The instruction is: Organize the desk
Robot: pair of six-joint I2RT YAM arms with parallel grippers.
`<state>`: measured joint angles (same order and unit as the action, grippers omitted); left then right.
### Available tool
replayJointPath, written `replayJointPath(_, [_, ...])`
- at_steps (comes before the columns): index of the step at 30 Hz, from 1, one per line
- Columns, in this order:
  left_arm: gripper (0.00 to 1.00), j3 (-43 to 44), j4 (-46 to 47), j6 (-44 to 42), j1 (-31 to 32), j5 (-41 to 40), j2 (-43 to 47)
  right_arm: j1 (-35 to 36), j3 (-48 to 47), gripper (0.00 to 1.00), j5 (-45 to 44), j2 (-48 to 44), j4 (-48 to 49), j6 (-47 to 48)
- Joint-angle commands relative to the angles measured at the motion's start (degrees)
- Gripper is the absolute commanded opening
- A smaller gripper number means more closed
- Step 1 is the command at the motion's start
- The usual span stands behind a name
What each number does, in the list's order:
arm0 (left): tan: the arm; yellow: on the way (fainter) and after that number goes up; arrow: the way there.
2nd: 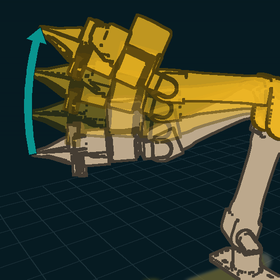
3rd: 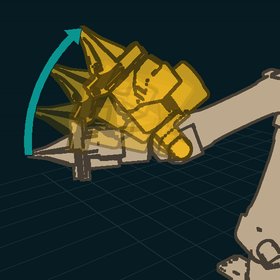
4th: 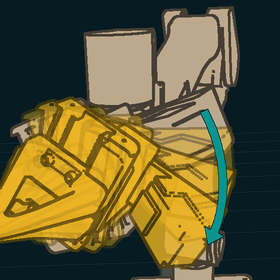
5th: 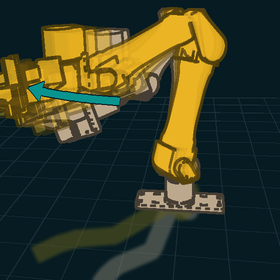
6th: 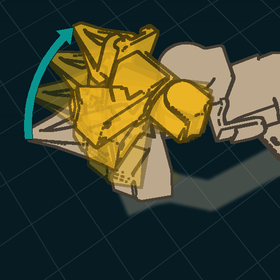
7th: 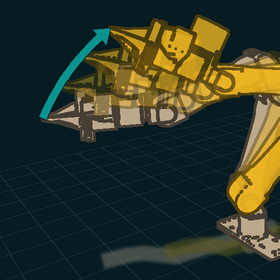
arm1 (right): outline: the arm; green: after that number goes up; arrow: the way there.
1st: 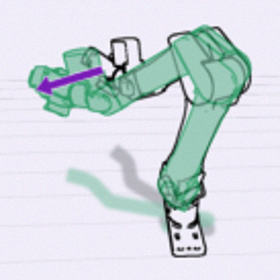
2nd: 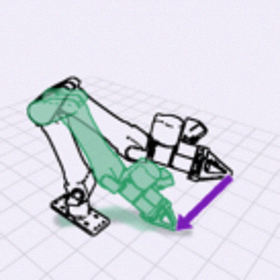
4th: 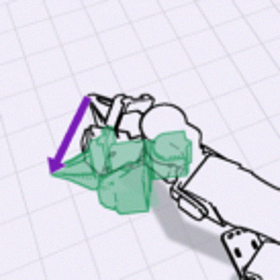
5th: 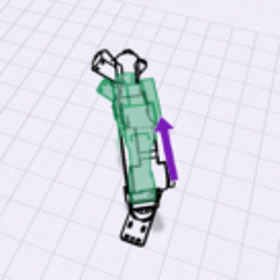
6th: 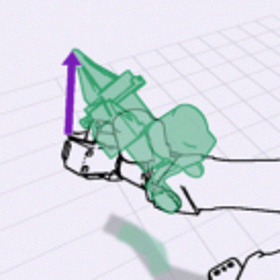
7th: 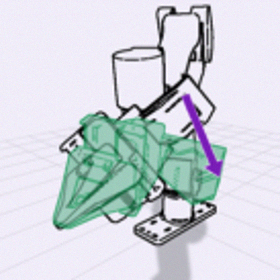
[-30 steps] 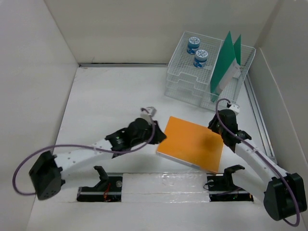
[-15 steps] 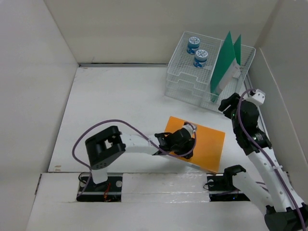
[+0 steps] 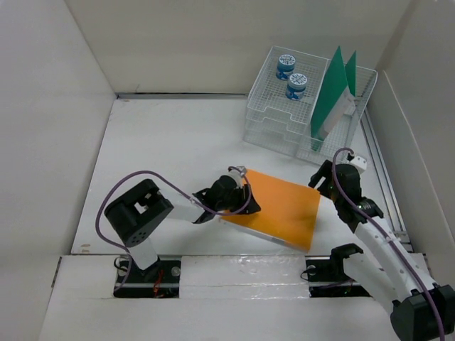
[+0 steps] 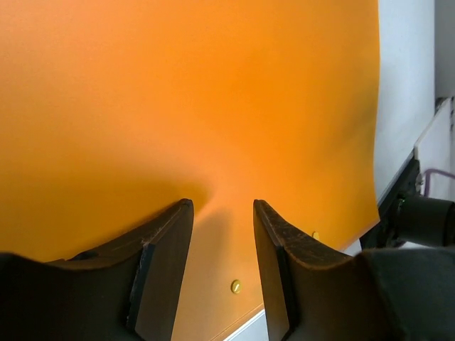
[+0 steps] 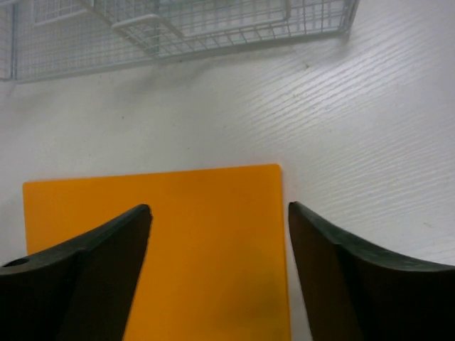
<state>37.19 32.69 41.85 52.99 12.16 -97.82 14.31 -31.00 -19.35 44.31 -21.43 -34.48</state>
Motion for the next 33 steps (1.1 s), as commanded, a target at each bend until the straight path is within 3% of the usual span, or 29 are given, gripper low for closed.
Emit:
replayJointPath(1, [0.39, -9.8, -6.4, 1.5, -3.6, 0.2, 0.9, -0.2, -0.1, 0.82, 3.8, 1.6, -0.1, -1.8])
replayJointPath(2, [0.39, -10.7, -6.7, 1.7, -3.6, -1.2, 4.0, -0.2, -0.4, 0.91, 4.1, 2.1, -0.6, -2.7])
replayJointPath(5, [0.39, -13.0, -8.2, 1.8, -6.6, -2.6, 10.9, -0.7, -0.5, 1.00, 5.0, 4.5, -0.5, -2.6])
replayJointPath(10, [0.40, -15.5, -8.2, 2.0, -9.6, -2.1, 21.4, -2.0, -1.1, 1.00, 16.8, 13.2, 0.4, -4.5])
replayJointPath(14, [0.41, -12.8, -11.8, 1.6, -9.6, -2.0, 28.0, 2.0, 0.1, 1.00, 15.9, 15.7, 2.9, -8.4])
replayJointPath(19, [0.44, -12.8, -19.8, 1.9, -9.6, -9.3, 40.3, 3.8, 5.2, 0.84, 13.6, 11.7, 3.8, -14.3])
replayJointPath(20, [0.47, -13.6, -22.3, 3.0, -10.1, -16.9, 43.5, 5.0, 6.4, 0.76, 12.6, 10.1, 4.2, -17.1])
replayJointPath(21, [0.47, -14.2, -23.3, 3.8, -10.1, -17.0, 43.5, 5.0, 6.8, 0.76, 12.6, 9.3, 4.1, -17.1])
replayJointPath(22, [0.55, -14.7, -24.2, 4.6, -10.1, -18.6, 45.7, 5.6, 7.1, 0.76, 11.6, 8.9, 4.2, -17.6])
replayJointPath(25, [0.64, -16.9, -25.4, 6.0, -10.6, -20.4, 46.2, 5.6, 7.4, 0.75, 11.4, 8.7, 4.2, -18.5])
replayJointPath(33, [0.64, -20.8, -18.8, 7.2, -10.6, -13.1, 36.1, 5.6, 6.6, 0.70, 15.9, 14.3, 8.4, -19.6])
